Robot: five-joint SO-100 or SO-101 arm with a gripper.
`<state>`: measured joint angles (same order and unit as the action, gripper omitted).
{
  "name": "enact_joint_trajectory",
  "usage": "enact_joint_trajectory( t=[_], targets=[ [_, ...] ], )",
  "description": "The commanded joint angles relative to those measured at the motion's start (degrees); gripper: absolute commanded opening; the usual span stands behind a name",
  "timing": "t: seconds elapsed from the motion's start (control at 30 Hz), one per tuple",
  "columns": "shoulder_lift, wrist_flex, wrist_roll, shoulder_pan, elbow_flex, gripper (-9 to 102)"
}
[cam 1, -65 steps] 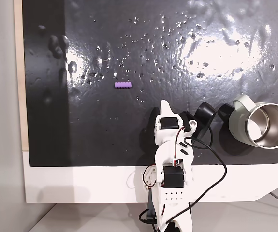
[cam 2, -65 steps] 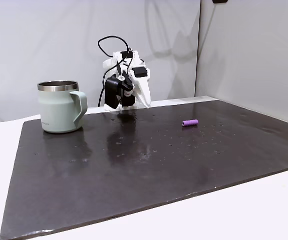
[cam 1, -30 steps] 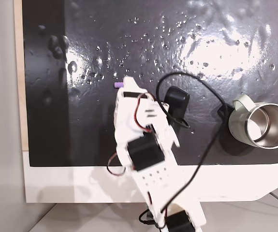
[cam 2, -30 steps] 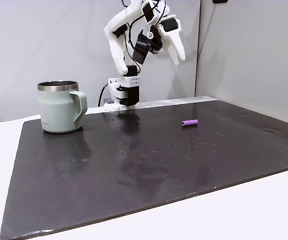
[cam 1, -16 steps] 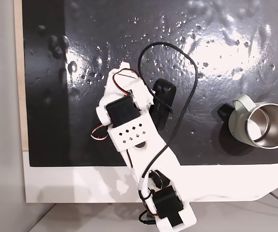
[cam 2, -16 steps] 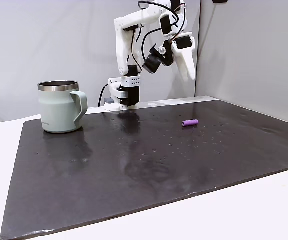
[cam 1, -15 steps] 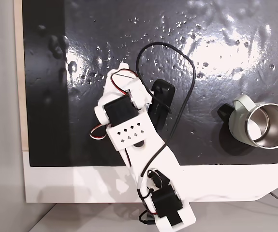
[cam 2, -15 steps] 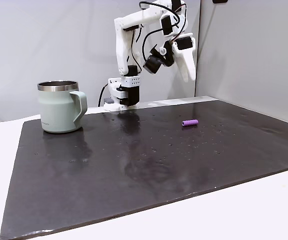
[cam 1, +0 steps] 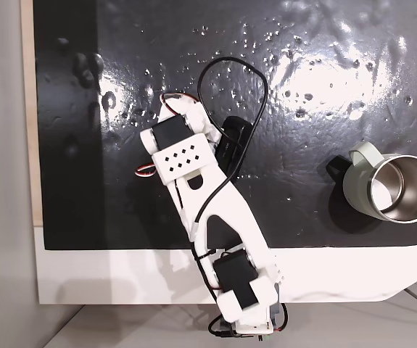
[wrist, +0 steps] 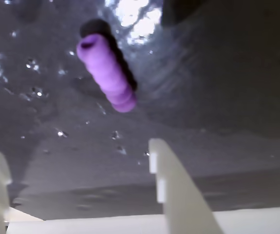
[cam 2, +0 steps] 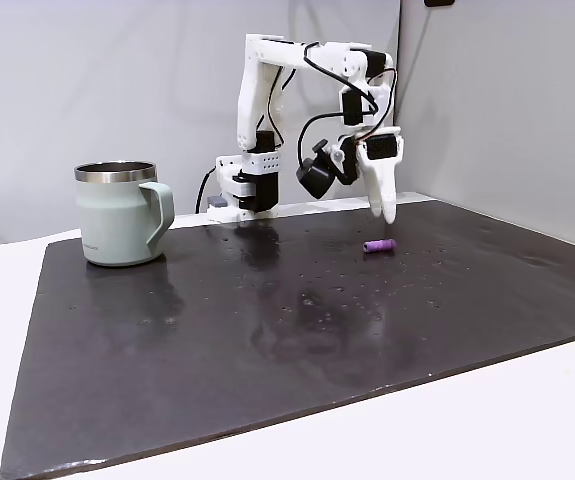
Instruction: Grasp a pengrip and put it in the cup.
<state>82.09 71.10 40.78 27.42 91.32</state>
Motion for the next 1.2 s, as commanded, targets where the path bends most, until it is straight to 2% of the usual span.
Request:
enact_joint_trajectory(
  t=[0.0, 0.3, 0.53, 0.67, 0.8, 1.0, 1.17],
  targets=[
    [-1.8, -1.4, 0.2, -0.7, -0.5, 29],
    [-4.7, -9.0, -0.9, -1.3, 6.9, 26],
    [-8.0, -12.7, -2.3, -1.4, 6.2, 24],
    [-9.8, -12.7, -2.9, -1.4, 4.7, 17],
    [-10.5, -12.7, -4.0, -1.4, 4.3, 1],
    [-9.0, -11.1, -3.0, -2.9, 4.7, 0],
    [0.4, -6.6, -4.1, -4.8, 4.4, 0]
  ],
)
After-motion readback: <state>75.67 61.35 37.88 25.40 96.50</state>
